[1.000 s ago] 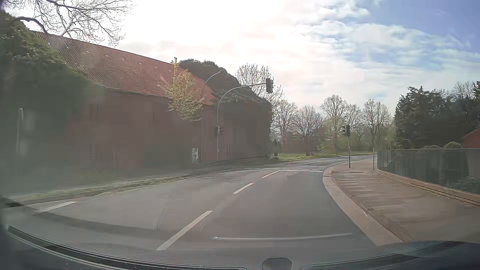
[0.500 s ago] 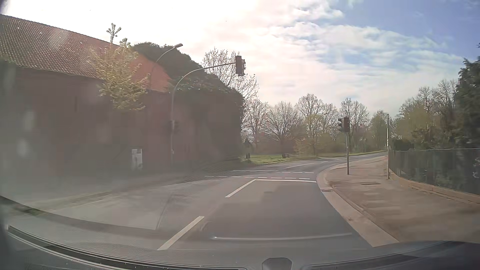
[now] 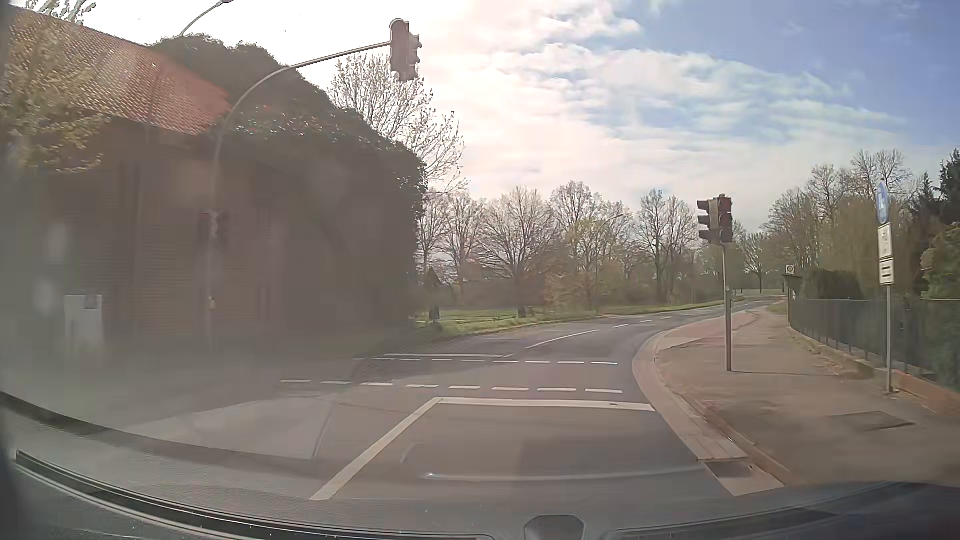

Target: Follow the waypoints while adhering to traffic rules and regulations

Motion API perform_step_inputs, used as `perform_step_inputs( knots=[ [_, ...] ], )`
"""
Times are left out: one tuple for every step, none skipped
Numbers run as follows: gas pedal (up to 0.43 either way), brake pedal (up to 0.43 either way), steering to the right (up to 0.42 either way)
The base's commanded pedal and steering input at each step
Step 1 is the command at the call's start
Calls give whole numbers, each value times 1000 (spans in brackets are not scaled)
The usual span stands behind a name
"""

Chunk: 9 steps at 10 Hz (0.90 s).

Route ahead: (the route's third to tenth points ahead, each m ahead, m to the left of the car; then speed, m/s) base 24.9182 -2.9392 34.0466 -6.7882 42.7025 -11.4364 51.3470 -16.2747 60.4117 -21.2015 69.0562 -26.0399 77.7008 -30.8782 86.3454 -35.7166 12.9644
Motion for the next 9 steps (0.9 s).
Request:
perform_step_inputs(
  knots=[
    [98, 0, 68],
    [98, 0, 67],
    [110, 0, 67],
    [110, 0, 68],
    [110, 0, 68],
    [118, 0, 69],
    [118, 0, 73],
    [118, 0, 75],
    [110, 0, 76]
  ],
)
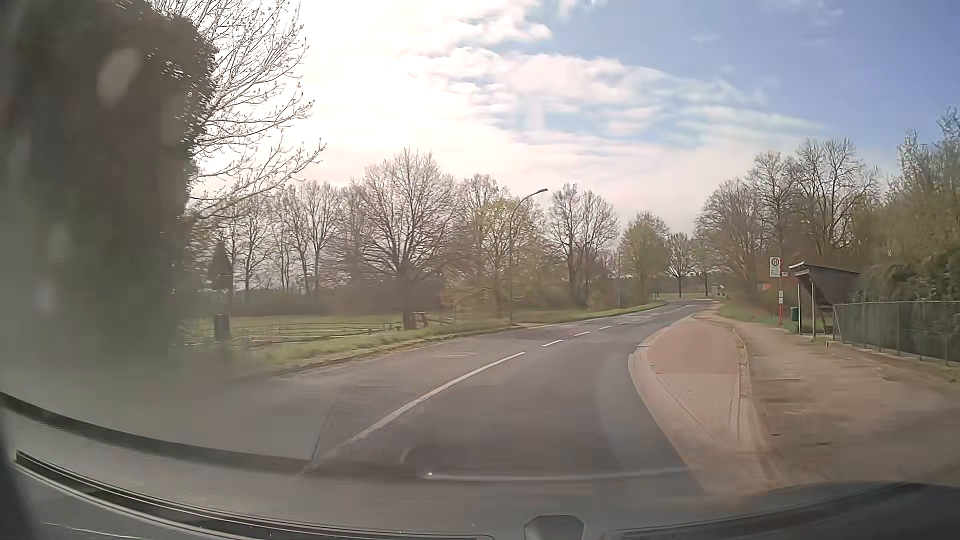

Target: Follow the waypoints while adhering to traffic rules and regulations

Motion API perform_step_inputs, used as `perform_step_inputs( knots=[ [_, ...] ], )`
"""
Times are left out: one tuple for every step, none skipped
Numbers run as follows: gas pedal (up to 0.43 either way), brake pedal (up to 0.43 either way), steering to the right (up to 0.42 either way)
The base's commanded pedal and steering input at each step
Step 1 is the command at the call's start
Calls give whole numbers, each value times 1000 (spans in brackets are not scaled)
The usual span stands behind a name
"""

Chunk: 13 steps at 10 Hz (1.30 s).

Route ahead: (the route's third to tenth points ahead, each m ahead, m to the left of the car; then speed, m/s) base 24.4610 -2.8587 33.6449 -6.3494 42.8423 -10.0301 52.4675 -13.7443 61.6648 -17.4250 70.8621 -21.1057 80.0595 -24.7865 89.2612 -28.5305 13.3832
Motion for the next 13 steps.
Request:
perform_step_inputs(
  knots=[
    [110, 0, 75],
    [110, 0, 72],
    [98, 0, 69],
    [98, 0, 66],
    [98, 6, 65],
    [98, 0, 65],
    [98, 0, 65],
    [87, 0, 63],
    [87, 0, 57],
    [79, 0, 54],
    [67, 0, 53],
    [67, 0, 53],
    [67, 0, 52]
  ],
)
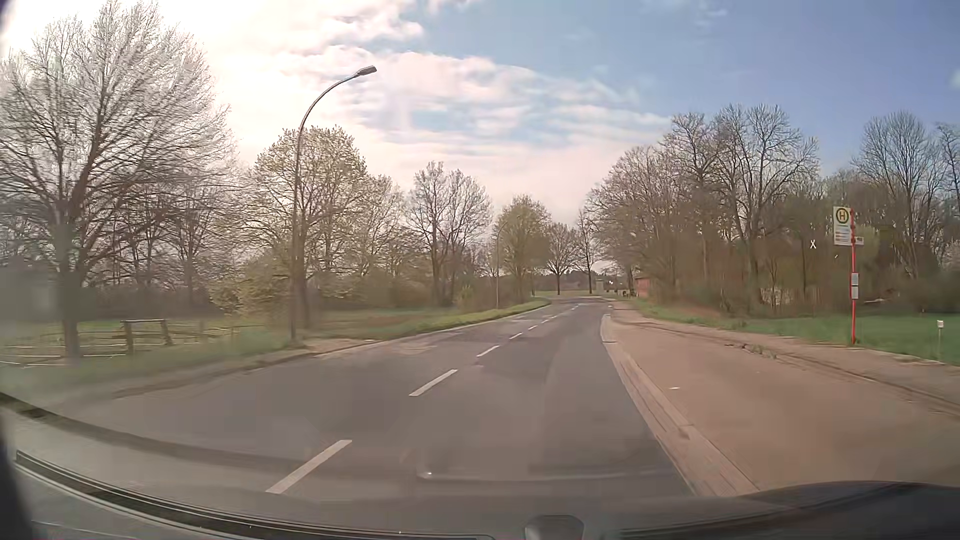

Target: Follow the waypoints while adhering to traffic rules and regulations

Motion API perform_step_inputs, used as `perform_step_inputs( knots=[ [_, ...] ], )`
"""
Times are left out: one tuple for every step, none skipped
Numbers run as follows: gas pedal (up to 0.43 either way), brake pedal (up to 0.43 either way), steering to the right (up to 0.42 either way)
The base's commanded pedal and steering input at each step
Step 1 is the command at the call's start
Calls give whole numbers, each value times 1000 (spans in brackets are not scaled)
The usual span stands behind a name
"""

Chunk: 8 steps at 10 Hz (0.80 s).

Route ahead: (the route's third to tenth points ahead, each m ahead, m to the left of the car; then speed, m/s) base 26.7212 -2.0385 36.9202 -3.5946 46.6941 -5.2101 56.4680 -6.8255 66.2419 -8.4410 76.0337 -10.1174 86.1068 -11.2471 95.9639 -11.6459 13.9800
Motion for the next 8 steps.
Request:
perform_step_inputs(
  knots=[
    [67, 0, 48],
    [67, 0, 43],
    [79, 0, 41],
    [87, 0, 40],
    [98, 0, 38],
    [98, 0, 37],
    [98, 0, 35],
    [98, 0, 31]
  ],
)
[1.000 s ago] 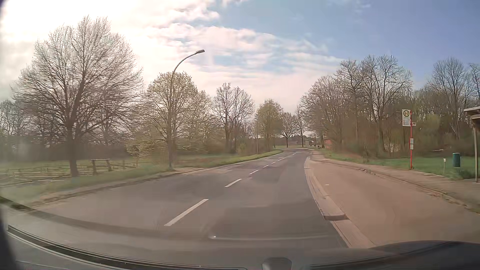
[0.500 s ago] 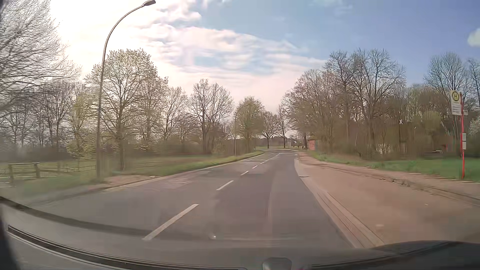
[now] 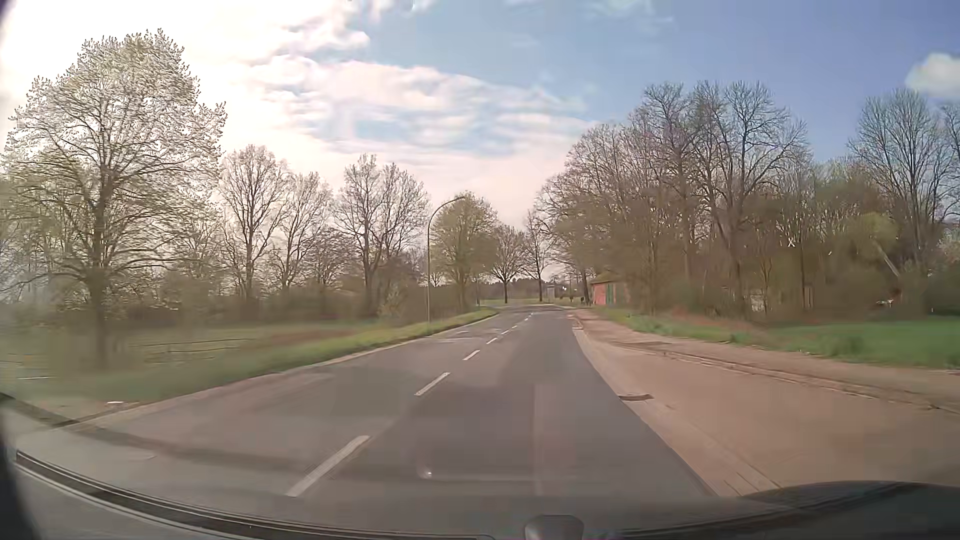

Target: Follow the waypoints while adhering to traffic rules and regulations

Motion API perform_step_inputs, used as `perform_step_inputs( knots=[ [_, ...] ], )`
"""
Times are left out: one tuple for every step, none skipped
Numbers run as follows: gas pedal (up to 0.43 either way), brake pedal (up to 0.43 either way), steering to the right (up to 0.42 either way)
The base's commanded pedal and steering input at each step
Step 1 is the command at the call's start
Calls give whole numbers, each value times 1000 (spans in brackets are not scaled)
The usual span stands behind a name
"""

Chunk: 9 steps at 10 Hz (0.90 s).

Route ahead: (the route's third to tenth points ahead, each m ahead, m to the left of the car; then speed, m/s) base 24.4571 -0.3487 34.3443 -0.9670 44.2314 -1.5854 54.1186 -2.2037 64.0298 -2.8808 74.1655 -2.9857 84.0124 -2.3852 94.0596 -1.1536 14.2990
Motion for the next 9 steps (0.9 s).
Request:
perform_step_inputs(
  knots=[
    [98, 0, 29],
    [98, 0, 29],
    [98, 0, 28],
    [98, 0, 25],
    [98, 0, 20],
    [98, 0, 14],
    [98, 0, 12],
    [98, 0, 12],
    [98, 0, 16]
  ],
)
